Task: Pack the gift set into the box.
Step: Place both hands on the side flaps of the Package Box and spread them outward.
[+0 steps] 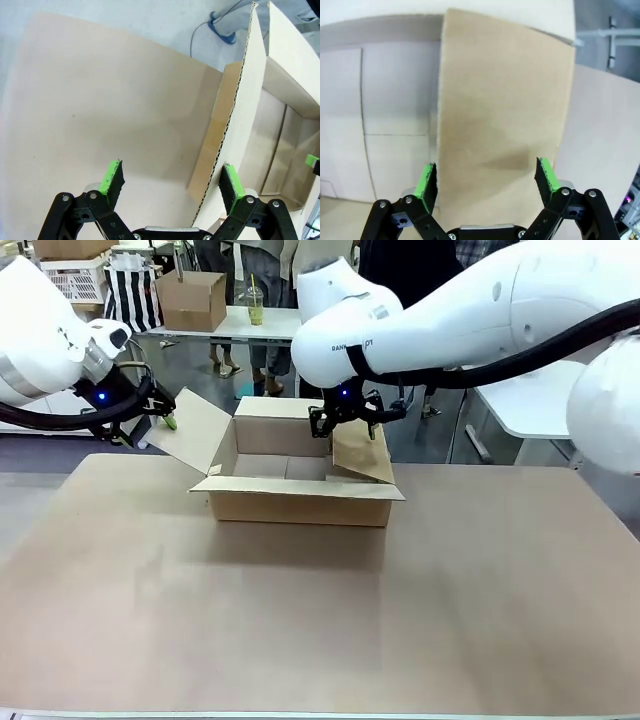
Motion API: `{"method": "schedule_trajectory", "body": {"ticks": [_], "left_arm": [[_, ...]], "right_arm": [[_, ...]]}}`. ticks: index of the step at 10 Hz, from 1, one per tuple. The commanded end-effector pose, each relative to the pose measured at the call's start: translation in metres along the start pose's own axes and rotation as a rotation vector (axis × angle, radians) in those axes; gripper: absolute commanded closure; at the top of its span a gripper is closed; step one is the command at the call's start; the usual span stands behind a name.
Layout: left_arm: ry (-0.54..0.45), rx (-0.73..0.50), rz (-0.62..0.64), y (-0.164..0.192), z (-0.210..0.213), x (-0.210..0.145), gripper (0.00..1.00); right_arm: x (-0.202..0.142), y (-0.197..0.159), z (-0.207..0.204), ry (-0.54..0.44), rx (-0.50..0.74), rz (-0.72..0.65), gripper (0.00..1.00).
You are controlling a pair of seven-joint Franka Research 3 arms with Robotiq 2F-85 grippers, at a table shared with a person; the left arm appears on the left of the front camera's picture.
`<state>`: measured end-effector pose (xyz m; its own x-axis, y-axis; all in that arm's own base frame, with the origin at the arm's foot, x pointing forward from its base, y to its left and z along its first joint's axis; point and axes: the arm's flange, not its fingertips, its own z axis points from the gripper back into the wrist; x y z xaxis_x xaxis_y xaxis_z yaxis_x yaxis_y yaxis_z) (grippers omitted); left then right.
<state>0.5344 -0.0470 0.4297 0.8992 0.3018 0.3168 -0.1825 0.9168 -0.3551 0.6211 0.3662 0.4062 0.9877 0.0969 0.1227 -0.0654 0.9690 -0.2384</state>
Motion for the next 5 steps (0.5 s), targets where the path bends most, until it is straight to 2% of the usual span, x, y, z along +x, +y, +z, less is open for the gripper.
{"method": "schedule_trajectory", "body": {"ticks": [1, 5], "left_arm": [[-0.005, 0.014, 0.010, -0.002, 0.002, 0.001, 0.00], [-0.005, 0.014, 0.010, -0.002, 0.002, 0.001, 0.00]], "right_arm": [[-0.003, -0.016, 0.018, -0.015, 0.018, -0.013, 0.00], [-0.016, -0.074, 0.041, -0.025, -0.022, -0.087, 0.00]]}}
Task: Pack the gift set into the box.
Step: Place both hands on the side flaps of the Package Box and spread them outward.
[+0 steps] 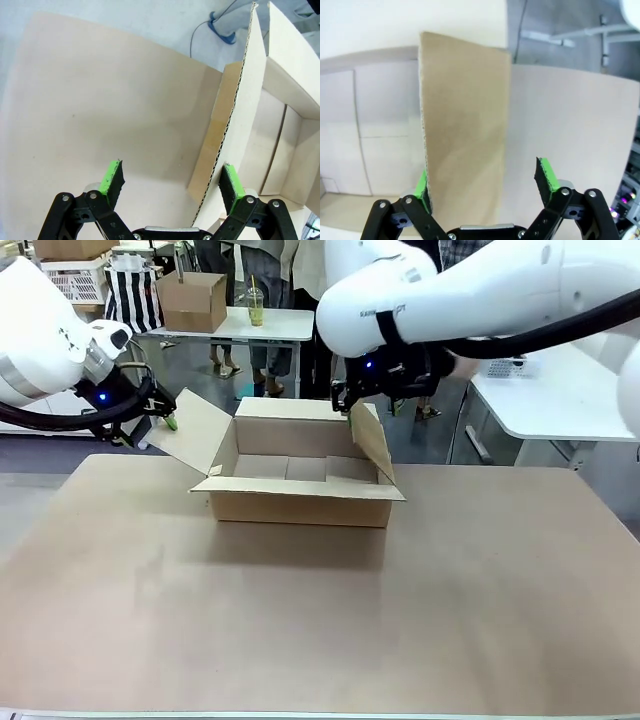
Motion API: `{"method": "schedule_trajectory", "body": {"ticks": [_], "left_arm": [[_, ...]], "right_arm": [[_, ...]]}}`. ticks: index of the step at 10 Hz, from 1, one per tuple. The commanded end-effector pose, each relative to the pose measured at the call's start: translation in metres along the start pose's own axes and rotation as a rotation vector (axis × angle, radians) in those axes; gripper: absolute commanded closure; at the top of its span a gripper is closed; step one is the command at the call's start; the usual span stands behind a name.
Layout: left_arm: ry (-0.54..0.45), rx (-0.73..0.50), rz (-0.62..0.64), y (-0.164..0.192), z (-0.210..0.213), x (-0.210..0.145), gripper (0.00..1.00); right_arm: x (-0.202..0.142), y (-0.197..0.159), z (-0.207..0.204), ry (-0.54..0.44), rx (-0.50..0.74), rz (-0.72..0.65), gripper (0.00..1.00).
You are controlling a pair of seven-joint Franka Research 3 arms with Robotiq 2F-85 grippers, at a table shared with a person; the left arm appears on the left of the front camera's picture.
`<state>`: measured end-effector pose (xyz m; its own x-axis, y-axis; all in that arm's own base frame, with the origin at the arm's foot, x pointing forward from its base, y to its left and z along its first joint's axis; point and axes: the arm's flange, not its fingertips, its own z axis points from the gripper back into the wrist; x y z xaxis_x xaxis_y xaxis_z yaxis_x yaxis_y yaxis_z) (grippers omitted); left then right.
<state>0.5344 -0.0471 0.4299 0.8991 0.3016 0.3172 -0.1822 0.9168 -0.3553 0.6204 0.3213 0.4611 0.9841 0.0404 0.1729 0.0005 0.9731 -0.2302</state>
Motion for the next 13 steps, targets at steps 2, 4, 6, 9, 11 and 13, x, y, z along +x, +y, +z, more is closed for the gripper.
{"method": "schedule_trajectory", "body": {"ticks": [2, 4, 6, 9, 11, 13], "left_arm": [[-0.004, 0.014, 0.010, -0.002, 0.002, 0.000, 0.00], [-0.004, 0.014, 0.010, -0.002, 0.002, 0.000, 0.00], [-0.004, 0.014, 0.010, -0.002, 0.002, 0.000, 0.00], [-0.004, 0.014, 0.010, -0.002, 0.002, 0.000, 0.00], [-0.004, 0.014, 0.010, -0.002, 0.002, 0.000, 0.00], [-0.004, 0.014, 0.010, -0.002, 0.002, 0.000, 0.00]], "right_arm": [[-0.021, -0.046, 0.001, 0.023, -0.022, -0.046, 0.00], [-0.020, -0.079, -0.009, 0.035, -0.016, -0.082, 0.00], [-0.014, -0.104, -0.036, 0.067, 0.089, -0.072, 0.00], [-0.011, -0.140, -0.069, 0.091, 0.184, -0.126, 0.00], [-0.009, -0.139, -0.085, 0.083, 0.258, -0.122, 0.00], [0.001, -0.137, -0.074, 0.100, 0.150, -0.143, 0.00]]}}
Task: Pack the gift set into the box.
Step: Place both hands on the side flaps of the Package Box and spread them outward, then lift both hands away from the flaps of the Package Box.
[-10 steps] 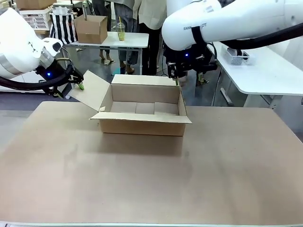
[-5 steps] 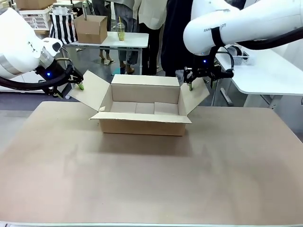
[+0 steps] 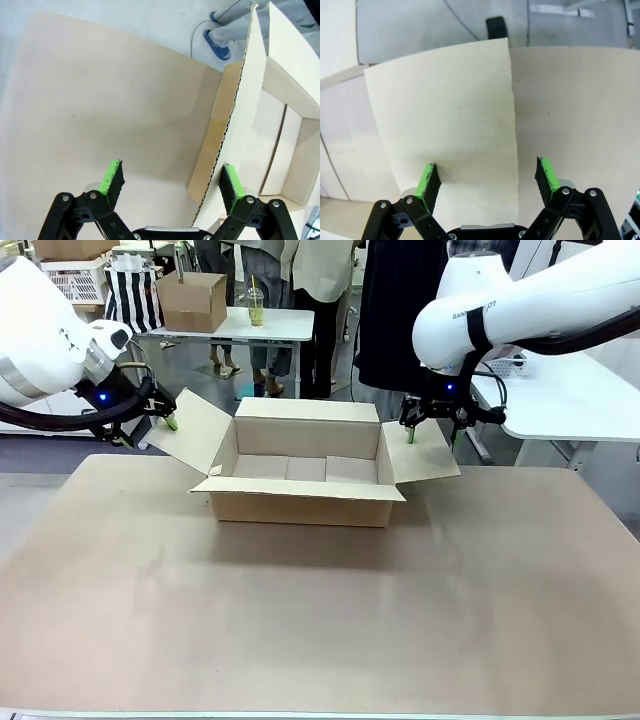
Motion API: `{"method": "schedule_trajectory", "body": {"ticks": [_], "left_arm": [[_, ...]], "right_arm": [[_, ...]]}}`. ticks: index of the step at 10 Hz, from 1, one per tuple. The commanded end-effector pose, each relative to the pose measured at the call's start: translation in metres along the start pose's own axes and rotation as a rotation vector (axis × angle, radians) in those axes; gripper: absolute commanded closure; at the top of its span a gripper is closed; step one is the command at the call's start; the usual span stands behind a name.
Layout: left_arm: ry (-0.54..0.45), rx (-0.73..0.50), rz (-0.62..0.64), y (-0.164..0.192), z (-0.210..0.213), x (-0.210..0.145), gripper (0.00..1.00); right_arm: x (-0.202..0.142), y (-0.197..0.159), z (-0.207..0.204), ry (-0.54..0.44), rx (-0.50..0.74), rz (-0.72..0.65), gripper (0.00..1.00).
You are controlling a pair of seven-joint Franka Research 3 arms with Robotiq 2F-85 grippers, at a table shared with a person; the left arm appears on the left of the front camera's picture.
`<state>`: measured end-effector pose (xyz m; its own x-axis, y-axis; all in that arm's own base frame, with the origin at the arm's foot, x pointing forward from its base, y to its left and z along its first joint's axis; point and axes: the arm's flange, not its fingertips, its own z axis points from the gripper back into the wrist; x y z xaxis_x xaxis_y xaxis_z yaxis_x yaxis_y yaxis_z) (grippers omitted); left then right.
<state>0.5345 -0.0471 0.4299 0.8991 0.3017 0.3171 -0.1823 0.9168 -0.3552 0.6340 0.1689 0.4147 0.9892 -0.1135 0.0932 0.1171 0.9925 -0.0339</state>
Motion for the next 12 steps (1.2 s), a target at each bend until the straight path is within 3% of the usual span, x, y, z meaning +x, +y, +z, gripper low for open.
{"method": "schedule_trajectory", "body": {"ticks": [1, 12], "left_arm": [[-0.004, 0.014, 0.010, -0.0020, 0.0017, 0.0004, 0.00], [-0.004, 0.014, 0.010, -0.0020, 0.0017, 0.0004, 0.00]], "right_arm": [[0.0007, 0.0018, 0.0070, -0.003, -0.030, -0.002, 0.00], [0.0007, 0.0018, 0.0070, -0.003, -0.030, -0.002, 0.00]]}}
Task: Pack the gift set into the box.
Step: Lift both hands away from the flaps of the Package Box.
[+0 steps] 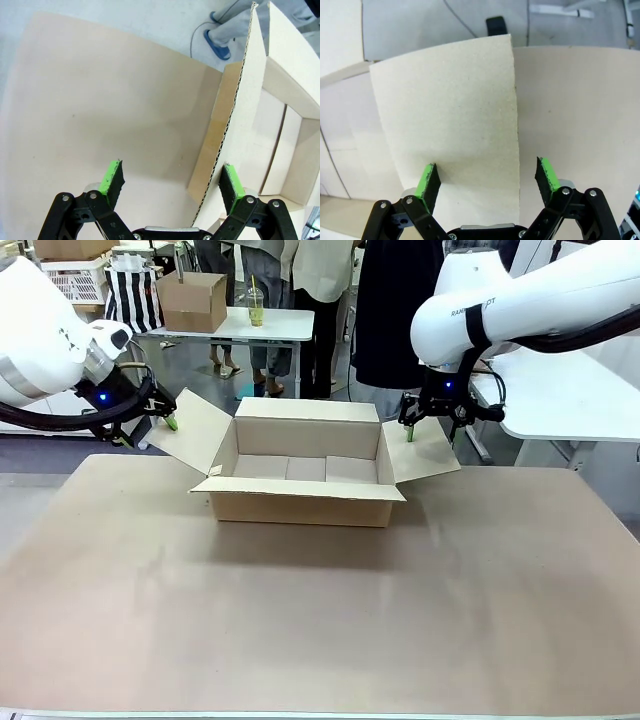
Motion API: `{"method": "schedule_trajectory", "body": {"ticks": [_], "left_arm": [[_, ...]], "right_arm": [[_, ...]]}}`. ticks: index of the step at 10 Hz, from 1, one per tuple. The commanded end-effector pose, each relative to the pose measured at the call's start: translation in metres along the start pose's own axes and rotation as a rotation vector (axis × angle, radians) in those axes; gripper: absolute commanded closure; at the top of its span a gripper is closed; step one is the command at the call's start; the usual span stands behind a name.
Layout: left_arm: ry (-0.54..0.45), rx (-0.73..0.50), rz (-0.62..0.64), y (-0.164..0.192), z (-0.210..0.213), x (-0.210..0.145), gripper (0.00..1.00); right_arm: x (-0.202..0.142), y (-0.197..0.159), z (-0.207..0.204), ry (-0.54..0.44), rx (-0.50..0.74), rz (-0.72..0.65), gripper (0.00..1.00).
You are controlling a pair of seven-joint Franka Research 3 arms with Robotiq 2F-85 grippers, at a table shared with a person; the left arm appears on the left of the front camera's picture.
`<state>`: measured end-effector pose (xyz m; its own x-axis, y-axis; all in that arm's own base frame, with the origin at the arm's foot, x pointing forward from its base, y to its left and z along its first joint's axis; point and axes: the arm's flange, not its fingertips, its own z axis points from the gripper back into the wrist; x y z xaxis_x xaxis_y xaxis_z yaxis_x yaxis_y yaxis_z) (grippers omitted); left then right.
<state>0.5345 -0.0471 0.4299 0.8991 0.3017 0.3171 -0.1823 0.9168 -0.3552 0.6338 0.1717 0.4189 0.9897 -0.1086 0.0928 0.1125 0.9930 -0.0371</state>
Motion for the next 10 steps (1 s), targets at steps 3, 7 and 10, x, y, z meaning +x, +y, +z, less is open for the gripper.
{"method": "schedule_trajectory", "body": {"ticks": [3, 7, 10], "left_arm": [[-0.004, 0.014, 0.010, -0.0020, 0.0017, 0.0004, 0.00], [-0.004, 0.014, 0.010, -0.0020, 0.0017, 0.0004, 0.00], [-0.004, 0.014, 0.010, -0.0020, 0.0017, 0.0004, 0.00]], "right_arm": [[0.0008, -0.0009, 0.0027, -0.003, -0.027, -0.007, 0.00], [0.0008, -0.0009, 0.0027, -0.003, -0.027, -0.007, 0.00], [0.0008, -0.0009, 0.0027, -0.003, -0.027, -0.007, 0.00]]}}
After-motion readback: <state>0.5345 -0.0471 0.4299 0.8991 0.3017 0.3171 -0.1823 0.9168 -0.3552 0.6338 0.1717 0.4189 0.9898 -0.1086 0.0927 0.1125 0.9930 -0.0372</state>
